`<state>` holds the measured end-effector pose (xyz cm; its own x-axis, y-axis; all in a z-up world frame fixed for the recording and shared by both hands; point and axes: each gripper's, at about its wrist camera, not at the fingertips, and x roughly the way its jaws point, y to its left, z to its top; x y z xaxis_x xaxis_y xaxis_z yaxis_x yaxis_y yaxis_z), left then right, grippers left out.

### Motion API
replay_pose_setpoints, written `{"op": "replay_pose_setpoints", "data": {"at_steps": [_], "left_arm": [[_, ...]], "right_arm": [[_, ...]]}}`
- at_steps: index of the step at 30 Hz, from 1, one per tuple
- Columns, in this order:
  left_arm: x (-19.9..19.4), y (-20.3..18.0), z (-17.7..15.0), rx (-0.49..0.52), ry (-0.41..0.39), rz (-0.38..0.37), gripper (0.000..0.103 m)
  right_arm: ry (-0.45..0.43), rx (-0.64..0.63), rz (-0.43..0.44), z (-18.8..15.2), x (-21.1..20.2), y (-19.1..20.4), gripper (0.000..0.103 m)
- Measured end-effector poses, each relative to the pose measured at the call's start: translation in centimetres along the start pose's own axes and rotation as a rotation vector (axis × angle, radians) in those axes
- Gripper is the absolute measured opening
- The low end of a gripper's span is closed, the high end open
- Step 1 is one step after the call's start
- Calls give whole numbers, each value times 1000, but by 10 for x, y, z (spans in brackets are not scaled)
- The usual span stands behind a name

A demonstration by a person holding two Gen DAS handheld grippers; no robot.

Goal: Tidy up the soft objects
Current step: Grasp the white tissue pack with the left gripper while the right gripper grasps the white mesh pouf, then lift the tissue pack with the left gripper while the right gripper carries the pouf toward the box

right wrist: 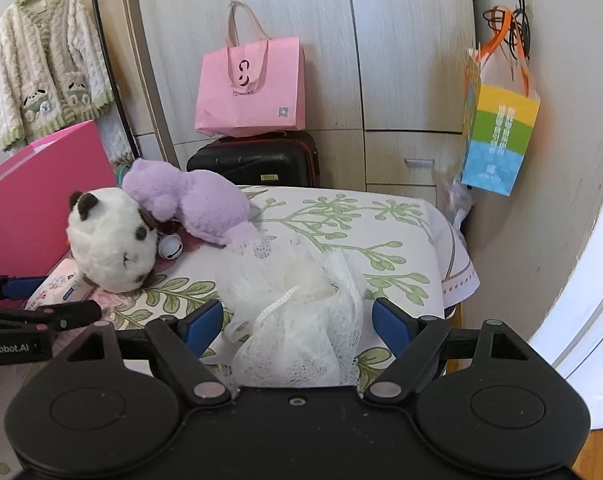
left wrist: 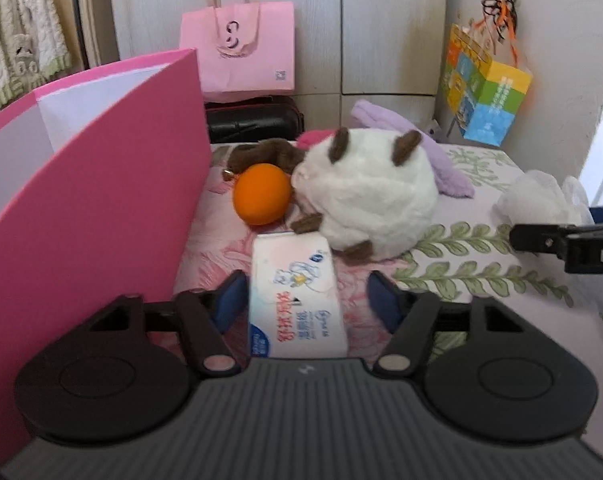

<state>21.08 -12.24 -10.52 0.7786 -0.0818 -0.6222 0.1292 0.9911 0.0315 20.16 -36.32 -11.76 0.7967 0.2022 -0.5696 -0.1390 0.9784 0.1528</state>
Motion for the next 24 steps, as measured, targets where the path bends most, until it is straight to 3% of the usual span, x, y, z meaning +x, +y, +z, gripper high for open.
{"op": "replay_pose_setpoints", "data": {"at_steps": [1,3,5,8,24], "left_arm": [[0,1,0,-4,-5,2,48],[0,3,-1,-3,-15,10,41],[0,4,-2,-5,-23,8,40],[-1,4,-3,-2,-35,0,40],[-29,6,-13,-2,-41,-60,39]], "right_arm": [[-1,0,-3,0,0,0,84],[-4,-7,-14,-1,-1,2,73],[-6,-38,-34,-3,-2,6,53],[-11,-88,-55,-6,-3,14,40],[-1,-63,-38,-24,-34,37,36]]}}
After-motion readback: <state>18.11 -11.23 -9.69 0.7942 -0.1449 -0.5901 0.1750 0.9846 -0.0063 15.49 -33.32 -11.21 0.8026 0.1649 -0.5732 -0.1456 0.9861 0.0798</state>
